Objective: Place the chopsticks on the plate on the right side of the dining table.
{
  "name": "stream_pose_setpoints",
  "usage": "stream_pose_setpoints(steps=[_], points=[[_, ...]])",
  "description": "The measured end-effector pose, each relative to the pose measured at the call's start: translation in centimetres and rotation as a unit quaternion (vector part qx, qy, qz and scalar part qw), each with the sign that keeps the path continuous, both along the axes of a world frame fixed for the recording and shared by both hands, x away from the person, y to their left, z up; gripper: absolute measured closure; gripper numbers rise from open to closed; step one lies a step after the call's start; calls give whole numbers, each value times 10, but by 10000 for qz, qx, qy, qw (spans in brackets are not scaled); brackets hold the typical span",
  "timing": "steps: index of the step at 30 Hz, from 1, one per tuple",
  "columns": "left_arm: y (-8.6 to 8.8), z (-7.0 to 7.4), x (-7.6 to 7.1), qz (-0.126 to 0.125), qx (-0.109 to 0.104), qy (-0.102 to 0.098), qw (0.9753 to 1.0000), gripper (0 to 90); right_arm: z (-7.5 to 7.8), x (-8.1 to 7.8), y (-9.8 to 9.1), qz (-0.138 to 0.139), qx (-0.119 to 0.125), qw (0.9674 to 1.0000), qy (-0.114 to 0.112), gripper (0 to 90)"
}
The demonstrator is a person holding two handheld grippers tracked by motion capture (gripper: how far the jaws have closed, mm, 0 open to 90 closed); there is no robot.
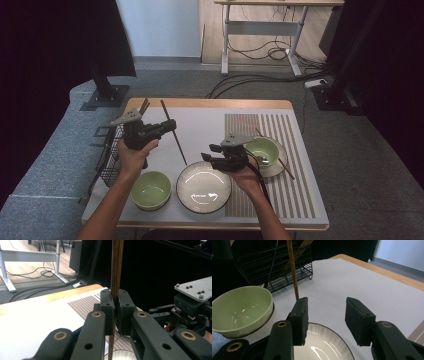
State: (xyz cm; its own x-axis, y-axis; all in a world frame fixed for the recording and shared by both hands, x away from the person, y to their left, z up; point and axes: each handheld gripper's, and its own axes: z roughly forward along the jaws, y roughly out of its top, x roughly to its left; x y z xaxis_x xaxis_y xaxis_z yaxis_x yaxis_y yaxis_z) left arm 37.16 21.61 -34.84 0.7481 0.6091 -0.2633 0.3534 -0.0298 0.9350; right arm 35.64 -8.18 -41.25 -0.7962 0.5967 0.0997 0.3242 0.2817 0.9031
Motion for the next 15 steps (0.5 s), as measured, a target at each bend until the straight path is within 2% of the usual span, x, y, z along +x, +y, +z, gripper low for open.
stream_pose_setpoints(steps=[15], points=[[-4,-2,1,-4,39,-27,10000,848,6,0,13,101,8,9999,-43,538]])
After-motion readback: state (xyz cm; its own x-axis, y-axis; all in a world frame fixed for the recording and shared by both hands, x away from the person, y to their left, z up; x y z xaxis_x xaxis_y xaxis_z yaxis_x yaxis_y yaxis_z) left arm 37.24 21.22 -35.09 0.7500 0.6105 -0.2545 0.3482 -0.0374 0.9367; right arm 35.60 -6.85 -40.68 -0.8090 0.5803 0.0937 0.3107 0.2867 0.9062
